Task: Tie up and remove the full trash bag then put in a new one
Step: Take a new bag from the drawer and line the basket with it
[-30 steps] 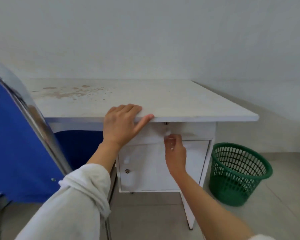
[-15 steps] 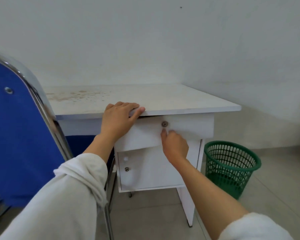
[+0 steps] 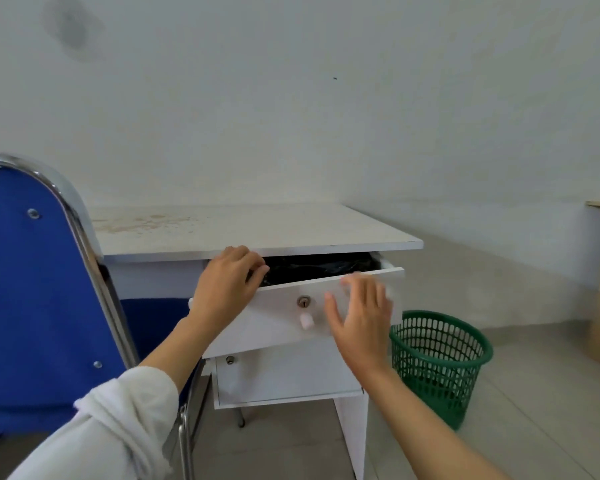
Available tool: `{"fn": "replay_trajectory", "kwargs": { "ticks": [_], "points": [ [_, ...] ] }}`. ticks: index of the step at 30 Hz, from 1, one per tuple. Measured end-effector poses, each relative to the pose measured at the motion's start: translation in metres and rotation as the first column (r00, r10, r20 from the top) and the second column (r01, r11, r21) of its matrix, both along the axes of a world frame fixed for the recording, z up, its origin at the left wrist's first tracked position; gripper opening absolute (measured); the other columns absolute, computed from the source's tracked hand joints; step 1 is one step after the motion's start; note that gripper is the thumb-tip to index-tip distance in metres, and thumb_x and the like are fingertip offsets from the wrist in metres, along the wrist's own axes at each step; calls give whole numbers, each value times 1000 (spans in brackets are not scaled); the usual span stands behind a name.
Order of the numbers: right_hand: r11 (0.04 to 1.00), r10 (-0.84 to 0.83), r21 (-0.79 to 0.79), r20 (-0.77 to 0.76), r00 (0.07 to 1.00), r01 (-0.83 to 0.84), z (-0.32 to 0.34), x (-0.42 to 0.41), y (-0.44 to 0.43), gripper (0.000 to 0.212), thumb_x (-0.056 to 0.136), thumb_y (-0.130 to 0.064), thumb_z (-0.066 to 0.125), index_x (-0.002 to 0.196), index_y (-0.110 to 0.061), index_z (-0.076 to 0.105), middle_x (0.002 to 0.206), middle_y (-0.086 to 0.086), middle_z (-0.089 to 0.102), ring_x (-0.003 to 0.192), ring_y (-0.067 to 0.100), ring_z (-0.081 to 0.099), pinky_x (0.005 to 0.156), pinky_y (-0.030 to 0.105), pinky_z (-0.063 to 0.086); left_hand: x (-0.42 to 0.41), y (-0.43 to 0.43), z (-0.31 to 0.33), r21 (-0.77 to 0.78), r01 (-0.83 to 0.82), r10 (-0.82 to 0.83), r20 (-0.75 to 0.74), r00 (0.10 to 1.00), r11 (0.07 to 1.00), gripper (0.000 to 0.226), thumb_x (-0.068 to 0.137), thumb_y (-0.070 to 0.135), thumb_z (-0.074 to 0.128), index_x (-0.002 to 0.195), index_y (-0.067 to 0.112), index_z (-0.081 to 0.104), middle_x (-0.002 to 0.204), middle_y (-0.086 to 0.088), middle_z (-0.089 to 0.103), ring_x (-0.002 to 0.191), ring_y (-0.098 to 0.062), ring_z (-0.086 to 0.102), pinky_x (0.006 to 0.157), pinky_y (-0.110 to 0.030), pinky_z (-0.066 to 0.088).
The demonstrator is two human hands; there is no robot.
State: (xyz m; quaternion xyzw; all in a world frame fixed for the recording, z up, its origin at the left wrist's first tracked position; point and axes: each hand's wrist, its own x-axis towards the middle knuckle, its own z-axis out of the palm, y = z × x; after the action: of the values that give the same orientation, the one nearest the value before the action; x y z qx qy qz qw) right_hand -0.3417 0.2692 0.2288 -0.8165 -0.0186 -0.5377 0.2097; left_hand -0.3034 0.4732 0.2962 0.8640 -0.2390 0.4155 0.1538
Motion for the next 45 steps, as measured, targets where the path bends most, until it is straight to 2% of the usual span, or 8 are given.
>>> {"fn": "replay_trajectory", "kwargs": {
  "ticks": [4,11,18,27,31,35,37,45],
  "points": [
    [970,-163,-214,-225,961,115,17,16,-40,56,88,-61,30,120,-22,54,128,-4,54,126,18,43,109,55,15,0,-38,7,5,33,-32,-85,996,999,25,94,33,51,104,15,66,99,3,66,83,-19,62,64,-33,49],
    [973,-111,-212,-76,991,92,3,14,-51,50,86,-66,33,95,-22,56,95,-6,57,93,13,42,87,53,41,6,-73,24,212,179,-141,-180,973,961,34,92,38,54,119,19,62,113,5,63,98,-16,59,76,-23,44],
    [964,-81,-250,54,995,93,-16,11,-56,46,89,-57,45,111,-19,57,112,-1,62,112,17,52,100,56,34,23,-72,24,347,176,-7,-436,900,921,32,90,32,59,120,22,63,115,3,67,104,-20,61,87,-33,49],
    [990,14,-136,-81,997,-25,-39,3,-24,65,90,-66,28,143,-29,29,156,2,18,146,26,7,106,70,-2,-2,-39,48,-104,94,-123,-324,938,990,16,100,23,34,102,15,47,84,-11,63,78,-30,56,67,-40,41],
    [997,19,-71,-92,996,-25,-37,7,-9,75,86,-67,35,143,-21,26,157,2,15,147,27,4,108,67,-8,-27,-32,44,-14,139,-126,-518,846,990,27,93,54,34,105,33,46,87,-4,64,79,-23,58,72,-41,46],
    [998,25,-53,-69,997,-28,-39,8,-8,77,85,-62,43,144,-15,25,156,3,17,146,22,7,112,62,-5,-31,-48,31,162,42,22,-373,927,986,56,70,82,45,94,34,60,74,10,63,65,-7,56,59,-27,43],
    [997,-7,-71,-48,999,4,-43,8,-15,78,86,-57,48,145,-12,23,155,6,16,146,24,8,115,58,1,-22,-61,28,143,42,16,-378,926,989,55,69,79,51,73,25,60,72,7,57,64,-10,51,55,-27,36],
    [990,-96,-102,-14,995,95,-49,3,-40,80,89,-53,45,147,-7,17,155,12,15,145,28,13,117,41,19,11,-107,16,-31,46,-56,-587,808,998,47,76,58,63,95,17,50,77,5,55,72,-18,52,62,-30,39]
  ]
}}
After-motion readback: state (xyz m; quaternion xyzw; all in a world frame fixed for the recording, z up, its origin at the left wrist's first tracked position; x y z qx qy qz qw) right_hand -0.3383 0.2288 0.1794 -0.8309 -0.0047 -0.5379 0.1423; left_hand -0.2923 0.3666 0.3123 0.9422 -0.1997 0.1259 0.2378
